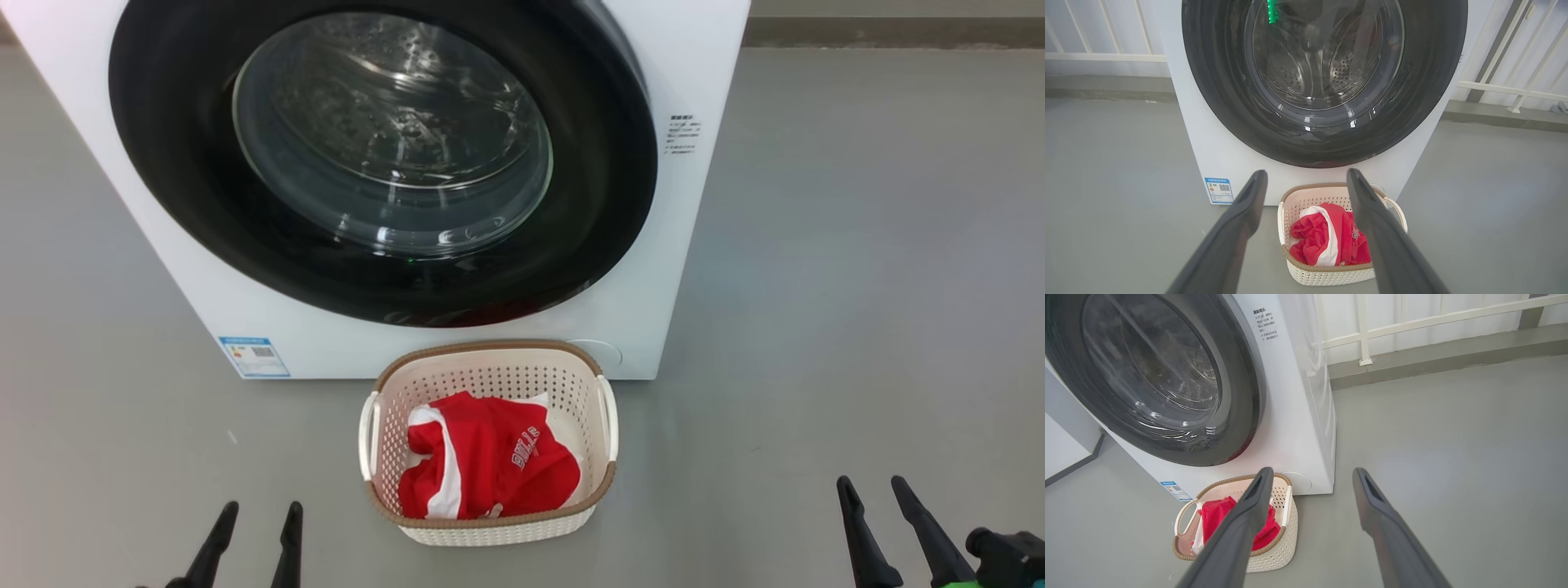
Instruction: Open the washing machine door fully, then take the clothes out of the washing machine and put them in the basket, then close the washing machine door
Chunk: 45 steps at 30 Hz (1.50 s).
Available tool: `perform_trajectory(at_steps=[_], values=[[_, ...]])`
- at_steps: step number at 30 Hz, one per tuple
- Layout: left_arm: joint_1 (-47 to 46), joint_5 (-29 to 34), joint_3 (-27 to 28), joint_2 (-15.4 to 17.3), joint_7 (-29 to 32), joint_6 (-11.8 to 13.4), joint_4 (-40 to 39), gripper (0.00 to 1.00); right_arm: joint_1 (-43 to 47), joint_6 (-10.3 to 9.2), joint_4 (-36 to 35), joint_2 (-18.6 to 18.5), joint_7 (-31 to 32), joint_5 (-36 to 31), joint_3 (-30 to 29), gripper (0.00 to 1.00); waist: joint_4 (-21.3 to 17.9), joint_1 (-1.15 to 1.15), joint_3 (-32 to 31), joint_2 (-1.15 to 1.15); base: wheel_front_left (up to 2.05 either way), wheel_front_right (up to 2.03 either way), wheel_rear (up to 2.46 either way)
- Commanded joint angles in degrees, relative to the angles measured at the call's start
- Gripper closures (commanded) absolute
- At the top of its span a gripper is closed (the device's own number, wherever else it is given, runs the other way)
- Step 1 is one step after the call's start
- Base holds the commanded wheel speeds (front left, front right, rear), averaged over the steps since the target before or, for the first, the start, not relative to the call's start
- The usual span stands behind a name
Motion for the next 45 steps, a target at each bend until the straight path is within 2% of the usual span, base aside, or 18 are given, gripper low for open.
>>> perform_trajectory(at_steps=[1,21,40,41,45], values=[[-0.32,-0.02,2.33,1.27,-0.7,-0.32,-1.39,0.0,0.02,-0.05,-1.52,-1.26,-0.36,0.12,0.9,0.0,-0.87,0.0,-0.74,0.0,0.0,0.0,0.0],[1.99,-1.0,2.85,1.48,-0.7,-0.32,-2.34,0.0,3.48,-0.05,-2.63,-0.83,-0.36,-0.02,-1.2,0.0,-4.56,0.0,-2.48,0.0,0.0,0.0,0.0],[2.49,-1.58,2.27,1.74,-0.7,-0.32,-2.43,0.0,3.54,-0.05,-3.06,-0.53,-0.36,-0.16,-1.38,0.0,-4.02,0.0,-2.89,0.0,0.0,0.0,0.0],[3.59,-1.2,0.21,0.79,0.0,-0.01,-0.93,1.0,3.96,0.0,-1.57,0.67,0.0,0.0,-2.5,1.0,-4.01,0.0,-2.88,0.0,0.0,0.0,0.0],[3.88,-1.21,-0.12,0.0,0.2,0.07,0.86,1.0,3.96,0.01,0.25,1.52,0.03,0.03,-2.25,1.0,-3.99,0.0,-2.87,0.0,0.0,0.0,0.0]])
